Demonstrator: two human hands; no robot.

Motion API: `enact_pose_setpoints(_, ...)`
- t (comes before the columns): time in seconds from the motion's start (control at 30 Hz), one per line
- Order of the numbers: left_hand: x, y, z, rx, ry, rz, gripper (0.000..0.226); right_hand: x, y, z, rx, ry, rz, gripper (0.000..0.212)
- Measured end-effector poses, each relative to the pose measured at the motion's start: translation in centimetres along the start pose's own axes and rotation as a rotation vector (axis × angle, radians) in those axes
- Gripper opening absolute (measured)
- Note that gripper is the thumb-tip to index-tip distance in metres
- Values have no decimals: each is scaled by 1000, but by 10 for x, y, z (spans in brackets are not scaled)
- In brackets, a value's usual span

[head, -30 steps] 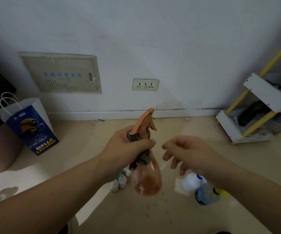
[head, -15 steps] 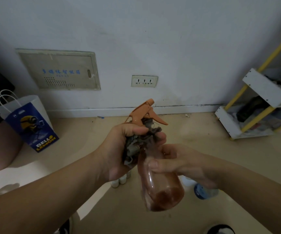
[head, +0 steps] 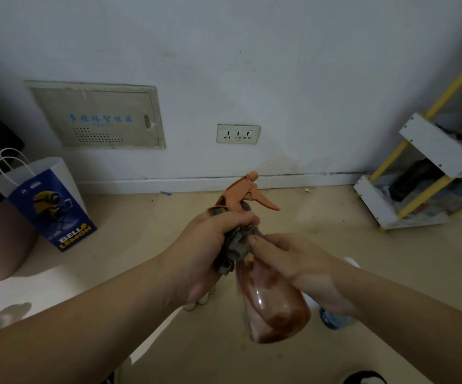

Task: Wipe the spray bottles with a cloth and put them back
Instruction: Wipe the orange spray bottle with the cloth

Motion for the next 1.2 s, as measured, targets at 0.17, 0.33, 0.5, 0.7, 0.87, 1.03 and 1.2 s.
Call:
enact_pose_setpoints(0.17,18,-6,-1,47,137,444,47,-1,-1,0,2,4,23,39)
enact_pose_setpoints(0.33,33,-8,-4,8,234,710,54,-9,-7,1,-18,-15,-59,43)
enact_pose_setpoints(0.5,34,-42,3,138,255,926,47,-16,-22,-1,96,-85,-78,43)
enact_pose_setpoints(0.7,69,-13,-31,284,792,1025,21,-11,-10,-4,46,-122,-96,35)
enact_pose_setpoints(0.87,51,7,-28,94,944,1218,38,-19,-1,-2,74,-180,-1,31)
enact_pose_setpoints(1.03,30,7,-26,-9,735,978,44,-23,-24,0,224,-180,101,39)
enact_pose_setpoints(1.2,-26,-6,-15,-54,198,707,35,-38,-40,-3,271,-231,185,34)
Point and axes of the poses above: each hand's wrist, its own z-axis towards the middle knuckle, its own y-axis out of the palm, x = y × z, the point moved 8 cm from there along z, towards the middle knuckle, and after that the axes turned 15 degrees about z, right-handed, at the moved point
